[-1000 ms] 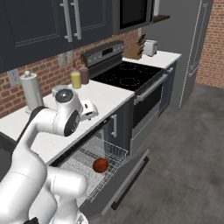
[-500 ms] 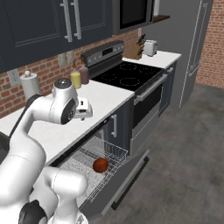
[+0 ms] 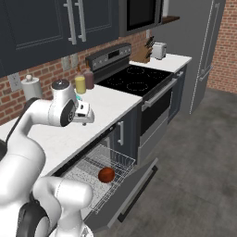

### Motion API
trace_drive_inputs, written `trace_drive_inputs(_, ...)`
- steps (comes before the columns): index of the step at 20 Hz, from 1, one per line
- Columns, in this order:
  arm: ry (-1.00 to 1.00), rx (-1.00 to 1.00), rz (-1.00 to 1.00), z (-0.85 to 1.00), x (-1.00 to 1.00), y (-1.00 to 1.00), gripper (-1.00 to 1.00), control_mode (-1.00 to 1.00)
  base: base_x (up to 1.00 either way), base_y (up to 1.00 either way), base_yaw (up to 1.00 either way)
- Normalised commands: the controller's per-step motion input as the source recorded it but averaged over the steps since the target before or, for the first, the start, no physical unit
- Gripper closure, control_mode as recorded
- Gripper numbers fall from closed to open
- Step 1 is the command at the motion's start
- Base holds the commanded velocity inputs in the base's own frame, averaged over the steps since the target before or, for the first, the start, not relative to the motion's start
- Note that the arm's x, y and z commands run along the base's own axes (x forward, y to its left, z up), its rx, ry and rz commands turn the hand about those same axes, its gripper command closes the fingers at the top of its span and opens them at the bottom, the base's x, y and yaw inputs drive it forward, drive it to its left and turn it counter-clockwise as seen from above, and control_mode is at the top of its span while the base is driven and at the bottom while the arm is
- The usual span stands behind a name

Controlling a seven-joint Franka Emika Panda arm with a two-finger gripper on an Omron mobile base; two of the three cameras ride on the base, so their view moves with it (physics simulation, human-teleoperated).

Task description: Pick up the cup and bowl from the counter, place them in the dishwasher, and close the dishwasher door.

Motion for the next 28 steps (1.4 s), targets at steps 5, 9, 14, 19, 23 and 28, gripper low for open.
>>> trace_drive_inputs(5, 0.0, 0.0, -0.14, -0.1, 0.36, 0.0, -1.0, -1.0, 0.0, 0.0, 0.0)
trace_drive_inputs(9, 0.0, 0.0, -0.14, -0.04, 0.33, 0.0, -1.0, -1.0, 0.0, 0.0, 0.0)
trace_drive_inputs(14, 0.05, 0.04, -0.11, -0.01, 0.32, 0.0, -1.0, -1.0, 0.0, 0.0, 0.0)
trace_drive_inputs(19, 0.08, 0.08, -0.06, -0.04, 0.27, 0.0, -1.0, -1.0, 0.0, 0.0, 0.0)
trace_drive_inputs(23, 0.01, 0.09, 0.0, -0.14, 0.2, 0.0, -1.0, -1.0, 0.0, 0.0, 0.0)
trace_drive_inputs(28, 0.0, 0.06, 0.0, -0.13, 0.21, 0.0, -1.0, -1.0, 0.0, 0.0, 0.0)
